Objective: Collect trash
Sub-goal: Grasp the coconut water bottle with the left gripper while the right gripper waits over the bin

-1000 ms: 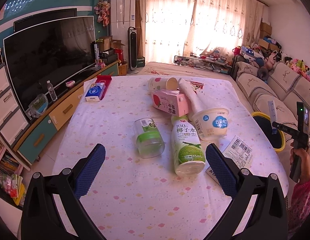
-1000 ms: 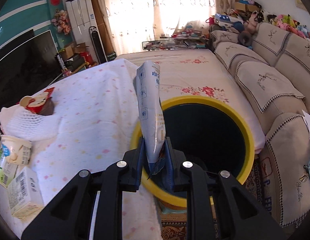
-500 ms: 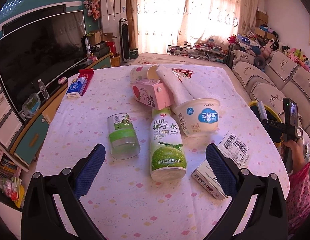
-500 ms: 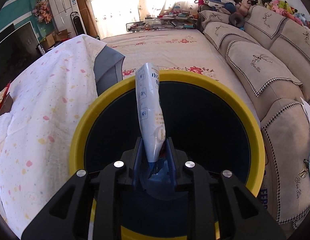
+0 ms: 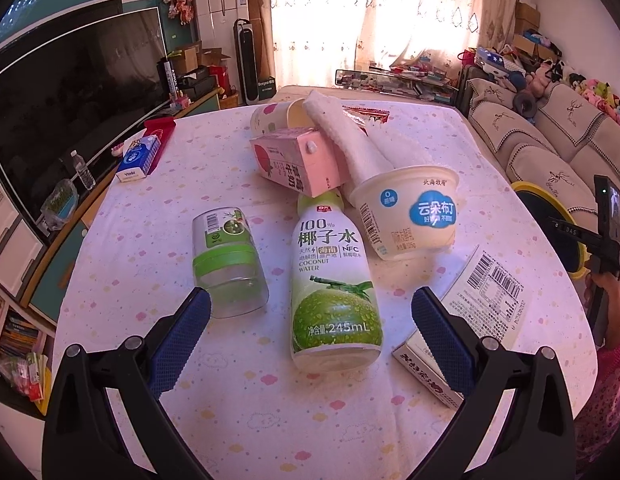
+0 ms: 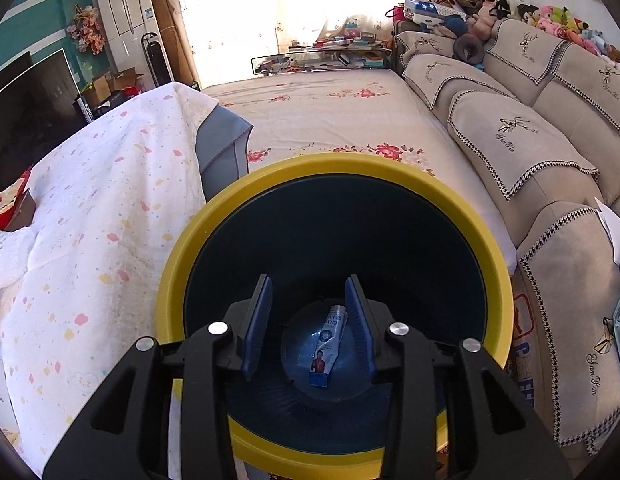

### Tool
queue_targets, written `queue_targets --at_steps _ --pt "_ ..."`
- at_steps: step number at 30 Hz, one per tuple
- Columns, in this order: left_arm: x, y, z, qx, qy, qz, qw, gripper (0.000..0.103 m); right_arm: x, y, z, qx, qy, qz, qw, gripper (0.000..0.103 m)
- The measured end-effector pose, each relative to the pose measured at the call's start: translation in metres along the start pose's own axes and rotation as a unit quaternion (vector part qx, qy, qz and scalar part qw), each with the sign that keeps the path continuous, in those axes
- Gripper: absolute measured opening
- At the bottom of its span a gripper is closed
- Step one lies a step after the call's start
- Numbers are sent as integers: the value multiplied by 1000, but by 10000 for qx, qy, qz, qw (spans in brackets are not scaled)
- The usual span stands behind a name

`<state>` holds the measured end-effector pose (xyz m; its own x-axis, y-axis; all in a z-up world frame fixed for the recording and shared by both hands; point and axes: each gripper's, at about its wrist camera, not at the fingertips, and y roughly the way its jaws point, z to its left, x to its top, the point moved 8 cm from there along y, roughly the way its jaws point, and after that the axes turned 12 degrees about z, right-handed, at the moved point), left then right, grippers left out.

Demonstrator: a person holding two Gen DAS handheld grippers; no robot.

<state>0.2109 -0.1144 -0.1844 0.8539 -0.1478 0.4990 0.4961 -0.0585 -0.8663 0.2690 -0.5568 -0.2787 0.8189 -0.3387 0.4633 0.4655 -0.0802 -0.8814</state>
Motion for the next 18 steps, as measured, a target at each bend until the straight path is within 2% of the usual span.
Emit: queue_targets --at_steps 8,14,18 --pt "15 25 -13 44 215 104 9997 98 -1 1 1 33 -7 29 10000 37" --pt "19 30 -26 -198 315 206 9991 87 -2 4 0 48 23 61 10000 37" --pt "21 40 -27 -113 311 350 9988 76 -4 9 -1 73 34 106 9999 37"
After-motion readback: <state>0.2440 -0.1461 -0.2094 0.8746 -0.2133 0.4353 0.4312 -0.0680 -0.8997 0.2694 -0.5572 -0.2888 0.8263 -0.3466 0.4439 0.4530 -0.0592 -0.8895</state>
